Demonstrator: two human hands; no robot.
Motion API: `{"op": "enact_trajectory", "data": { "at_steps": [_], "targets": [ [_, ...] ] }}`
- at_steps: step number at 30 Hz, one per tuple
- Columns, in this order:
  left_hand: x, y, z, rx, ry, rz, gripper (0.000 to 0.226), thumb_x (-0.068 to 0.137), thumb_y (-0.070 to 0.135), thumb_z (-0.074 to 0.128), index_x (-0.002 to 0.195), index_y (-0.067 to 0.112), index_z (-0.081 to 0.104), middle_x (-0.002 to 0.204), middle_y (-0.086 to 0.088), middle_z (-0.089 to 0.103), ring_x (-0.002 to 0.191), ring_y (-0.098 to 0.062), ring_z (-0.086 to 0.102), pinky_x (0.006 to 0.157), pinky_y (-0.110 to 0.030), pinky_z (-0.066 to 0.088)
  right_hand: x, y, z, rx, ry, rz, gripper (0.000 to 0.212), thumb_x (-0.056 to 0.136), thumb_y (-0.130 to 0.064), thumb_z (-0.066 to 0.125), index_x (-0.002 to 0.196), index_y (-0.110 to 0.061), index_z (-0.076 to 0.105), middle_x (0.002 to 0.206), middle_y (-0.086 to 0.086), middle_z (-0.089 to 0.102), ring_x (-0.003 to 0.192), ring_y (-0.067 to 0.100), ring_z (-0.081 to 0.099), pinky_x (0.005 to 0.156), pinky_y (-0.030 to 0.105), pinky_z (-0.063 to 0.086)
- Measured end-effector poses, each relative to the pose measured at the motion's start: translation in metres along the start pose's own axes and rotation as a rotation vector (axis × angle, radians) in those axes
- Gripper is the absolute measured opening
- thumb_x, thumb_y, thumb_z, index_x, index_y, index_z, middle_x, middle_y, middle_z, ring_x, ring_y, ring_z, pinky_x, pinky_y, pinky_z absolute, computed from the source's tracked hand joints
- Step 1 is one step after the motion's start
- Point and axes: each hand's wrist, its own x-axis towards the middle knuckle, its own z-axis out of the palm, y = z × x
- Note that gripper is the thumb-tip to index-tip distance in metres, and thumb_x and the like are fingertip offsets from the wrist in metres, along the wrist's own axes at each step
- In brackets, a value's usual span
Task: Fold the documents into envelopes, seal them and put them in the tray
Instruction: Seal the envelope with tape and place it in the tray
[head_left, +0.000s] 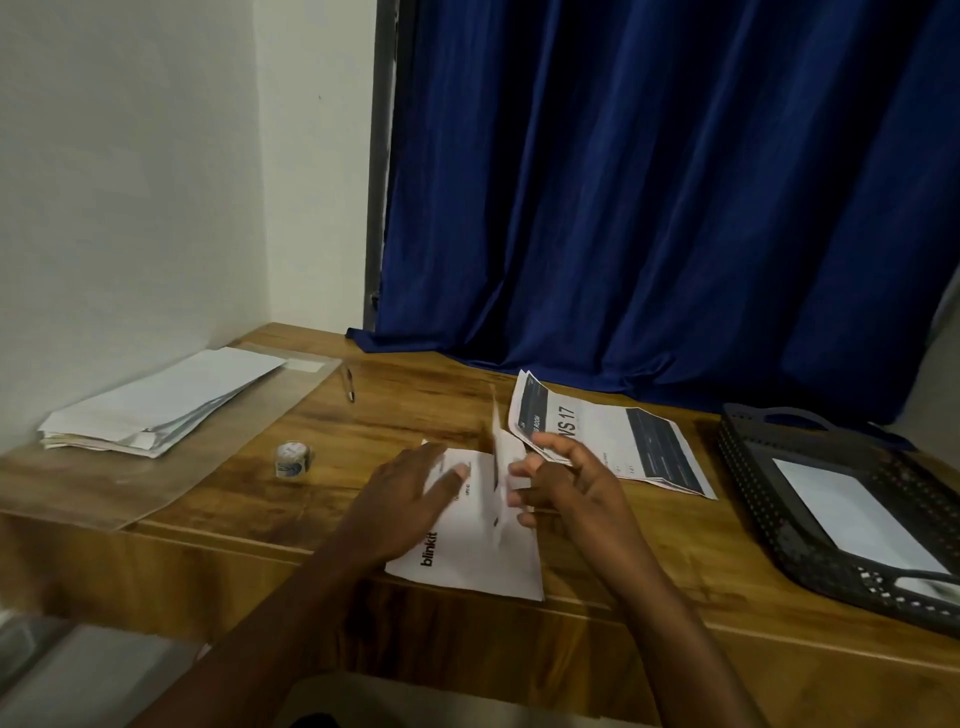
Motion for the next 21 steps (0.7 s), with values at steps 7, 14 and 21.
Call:
{"op": "enact_trajectory", "data": {
  "at_steps": [7, 14, 21],
  "targets": [
    [-0.007, 0.012, -0.016, -0.49, 0.16, -0.134, 0.015, 0.107, 0.046, 0.036, 0.101, 0.049, 0.05, 0.101, 0.031, 0.049, 0.089, 0.019, 0.047, 0.077, -0.009, 0.034, 0.025, 0.029, -0.011, -0.266, -0.043, -0.088, 0.022, 0.102, -0.022, 0.055, 0.105, -0.03, 0.076, 0.108, -0.015, 0.075, 0.106, 0.009, 0.069, 0.091, 0.035, 0.058],
    [-0.005, 0.007, -0.013, -0.5, 0.163, -0.097, 0.017, 0.104, 0.055, 0.036, 0.11, 0.05, 0.051, 0.109, 0.036, 0.049, 0.104, 0.011, 0.049, 0.095, -0.027, 0.035, 0.022, 0.058, -0.042, -0.86, -0.357, -0.195, 0.044, 0.104, -0.016, 0.046, 0.136, -0.044, 0.057, 0.15, -0.027, 0.045, 0.134, -0.018, 0.031, 0.12, 0.02, 0.026],
    [-0.019, 0.004, -0.017, -0.455, 0.258, 0.041, 0.027, 0.104, 0.041, 0.051, 0.129, 0.038, 0.06, 0.127, 0.022, 0.061, 0.112, 0.012, 0.055, 0.087, -0.018, 0.043, -0.026, 0.056, -0.04, -1.253, -0.216, -0.276, 0.052, 0.096, -0.069, 0.03, 0.14, -0.047, 0.05, 0.147, -0.019, 0.046, 0.141, 0.007, 0.033, 0.125, 0.041, 0.017]
  ]
}}
